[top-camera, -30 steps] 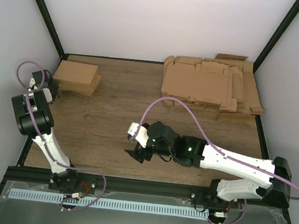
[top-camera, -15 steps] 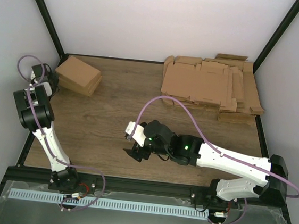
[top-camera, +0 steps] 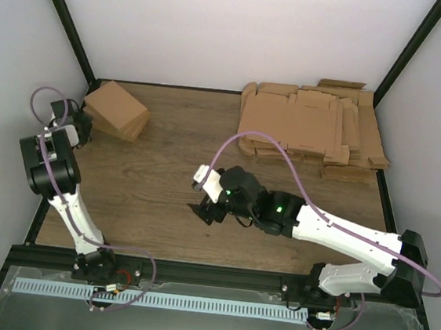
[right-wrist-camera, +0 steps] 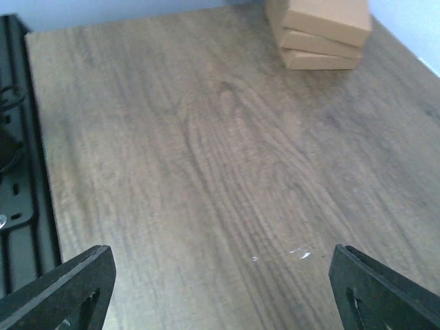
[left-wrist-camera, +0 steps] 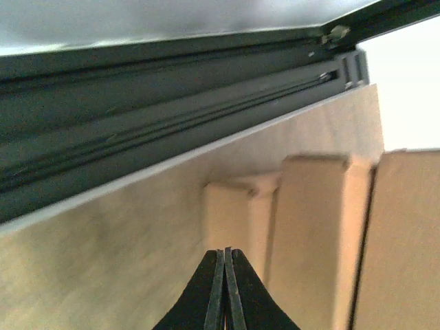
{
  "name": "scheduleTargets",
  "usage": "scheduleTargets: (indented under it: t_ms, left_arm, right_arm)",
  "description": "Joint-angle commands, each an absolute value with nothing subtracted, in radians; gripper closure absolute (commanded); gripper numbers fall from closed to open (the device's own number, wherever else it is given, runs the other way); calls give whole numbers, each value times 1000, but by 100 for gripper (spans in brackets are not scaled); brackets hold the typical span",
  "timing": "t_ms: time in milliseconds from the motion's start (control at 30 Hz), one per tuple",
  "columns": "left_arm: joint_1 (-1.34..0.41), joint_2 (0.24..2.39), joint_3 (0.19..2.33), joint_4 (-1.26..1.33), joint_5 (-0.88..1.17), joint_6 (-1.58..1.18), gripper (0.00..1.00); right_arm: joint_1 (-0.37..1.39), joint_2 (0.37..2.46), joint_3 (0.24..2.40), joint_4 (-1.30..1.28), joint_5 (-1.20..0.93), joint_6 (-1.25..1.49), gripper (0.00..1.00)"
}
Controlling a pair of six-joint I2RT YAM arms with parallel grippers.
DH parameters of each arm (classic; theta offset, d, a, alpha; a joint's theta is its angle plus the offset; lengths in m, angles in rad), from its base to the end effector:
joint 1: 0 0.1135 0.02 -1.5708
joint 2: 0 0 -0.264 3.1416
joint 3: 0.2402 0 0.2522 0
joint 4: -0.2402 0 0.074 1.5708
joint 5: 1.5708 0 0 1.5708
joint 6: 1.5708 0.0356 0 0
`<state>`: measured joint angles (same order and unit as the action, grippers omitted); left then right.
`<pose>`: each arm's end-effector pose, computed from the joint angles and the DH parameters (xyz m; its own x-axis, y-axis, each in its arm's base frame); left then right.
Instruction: Fold the paper box
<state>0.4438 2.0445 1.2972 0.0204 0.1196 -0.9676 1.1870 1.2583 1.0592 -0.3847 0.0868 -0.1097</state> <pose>0.4016 0.1862 0.1533 -0.0557 -0.9318 -0.3586 -0.6904 0.2954 -0.6604 0.1085 0.2605 0.3147 -0.1070 -0.5562 -0.8241 -0.9139 0.3815 -0.1388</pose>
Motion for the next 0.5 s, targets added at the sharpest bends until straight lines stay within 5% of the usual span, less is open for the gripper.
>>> scheduleTargets:
  t_ms: [0, 300, 467]
  left_arm:
    - [442, 1856, 1147, -47, 121, -970, 96]
    - [373, 1359, 874, -185, 124, -816, 78]
    - [293, 1090, 738, -171, 147, -643, 42]
  right_arm:
    - [1081, 1215, 1053, -309, 54, -51, 11]
    - [766, 1122, 974, -193, 142, 187, 0]
    - [537, 1019, 812, -79, 86, 230, 0]
